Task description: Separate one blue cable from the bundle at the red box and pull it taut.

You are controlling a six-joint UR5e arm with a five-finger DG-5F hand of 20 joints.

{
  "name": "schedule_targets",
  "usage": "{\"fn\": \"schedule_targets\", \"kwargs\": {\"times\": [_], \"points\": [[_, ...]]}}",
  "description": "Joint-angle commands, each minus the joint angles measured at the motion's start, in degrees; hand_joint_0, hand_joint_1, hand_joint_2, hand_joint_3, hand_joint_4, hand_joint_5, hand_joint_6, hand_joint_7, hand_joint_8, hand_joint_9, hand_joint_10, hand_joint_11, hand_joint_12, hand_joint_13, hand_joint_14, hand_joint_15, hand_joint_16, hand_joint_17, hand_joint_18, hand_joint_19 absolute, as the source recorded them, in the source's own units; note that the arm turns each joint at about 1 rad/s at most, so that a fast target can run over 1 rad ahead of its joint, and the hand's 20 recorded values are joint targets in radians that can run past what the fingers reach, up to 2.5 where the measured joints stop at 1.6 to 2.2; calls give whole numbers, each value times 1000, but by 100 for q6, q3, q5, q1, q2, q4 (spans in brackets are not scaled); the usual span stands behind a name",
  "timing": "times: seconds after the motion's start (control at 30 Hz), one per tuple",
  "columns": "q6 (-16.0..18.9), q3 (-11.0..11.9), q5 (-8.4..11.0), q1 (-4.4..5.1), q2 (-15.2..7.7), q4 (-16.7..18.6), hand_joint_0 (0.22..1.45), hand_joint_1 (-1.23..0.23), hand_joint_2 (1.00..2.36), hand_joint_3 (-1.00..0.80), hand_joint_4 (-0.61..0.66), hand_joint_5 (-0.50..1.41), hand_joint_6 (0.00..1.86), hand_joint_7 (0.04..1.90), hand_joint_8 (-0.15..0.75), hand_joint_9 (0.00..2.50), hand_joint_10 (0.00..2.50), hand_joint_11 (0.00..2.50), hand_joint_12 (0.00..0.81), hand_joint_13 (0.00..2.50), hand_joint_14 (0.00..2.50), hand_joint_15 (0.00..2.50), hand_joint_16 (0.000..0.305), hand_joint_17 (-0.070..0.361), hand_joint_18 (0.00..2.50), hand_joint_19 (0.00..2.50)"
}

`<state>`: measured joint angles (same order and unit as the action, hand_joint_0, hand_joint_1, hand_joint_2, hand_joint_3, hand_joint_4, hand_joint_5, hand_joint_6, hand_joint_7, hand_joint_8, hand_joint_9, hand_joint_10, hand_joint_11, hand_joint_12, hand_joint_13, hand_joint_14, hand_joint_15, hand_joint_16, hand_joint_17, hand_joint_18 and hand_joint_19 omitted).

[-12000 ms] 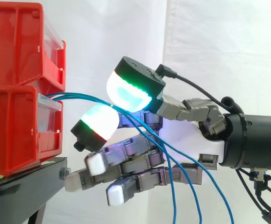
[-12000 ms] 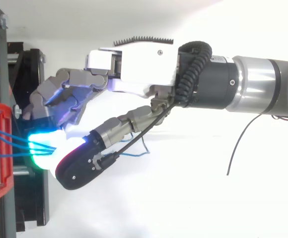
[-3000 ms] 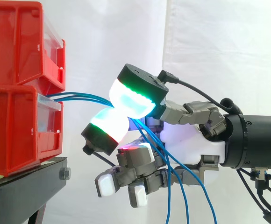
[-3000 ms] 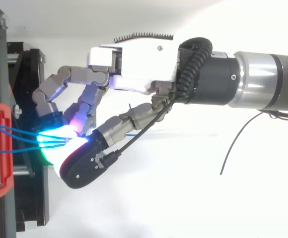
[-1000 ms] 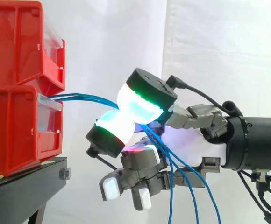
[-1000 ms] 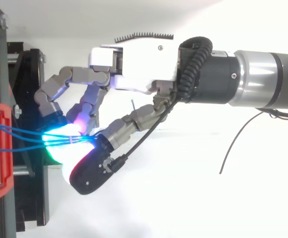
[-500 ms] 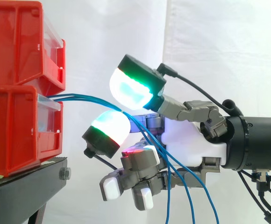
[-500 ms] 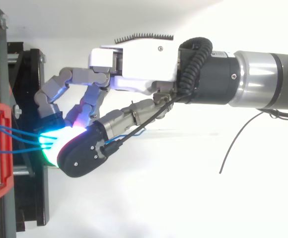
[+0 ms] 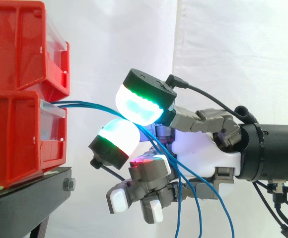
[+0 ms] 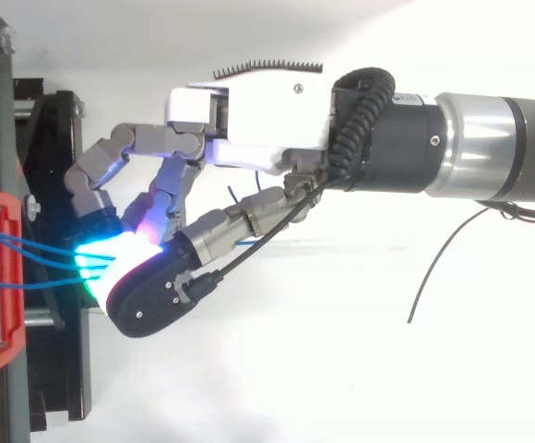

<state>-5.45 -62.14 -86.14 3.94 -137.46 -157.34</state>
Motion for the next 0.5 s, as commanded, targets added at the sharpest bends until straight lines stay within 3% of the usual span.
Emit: {"fn": "schedule_targets", "kwargs": {"times": [0.0, 0.1, 0.27, 0.47], "points": [[0, 0, -26, -7, 0, 2, 785, -918, 1000, -500, -64, -150, 890, 1264, 317, 1190, 26, 1225, 354, 851, 23, 565, 44, 100, 900, 775], [0, 0, -34, -16, 0, -16, 675, -900, 1000, -500, 38, -140, 887, 1231, 321, 1215, 26, 1218, 354, 858, 23, 565, 44, 98, 898, 791], [0, 0, -61, -16, 0, -51, 492, -817, 1000, -500, 70, -132, 882, 1167, 351, 1256, 24, 1201, 380, 897, 20, 569, 50, 112, 967, 798], [0, 0, -122, -33, 0, -77, 451, -627, 1000, -500, 89, -127, 861, 1108, 370, 1280, 22, 1148, 403, 918, 21, 557, 55, 124, 1012, 790]]}}
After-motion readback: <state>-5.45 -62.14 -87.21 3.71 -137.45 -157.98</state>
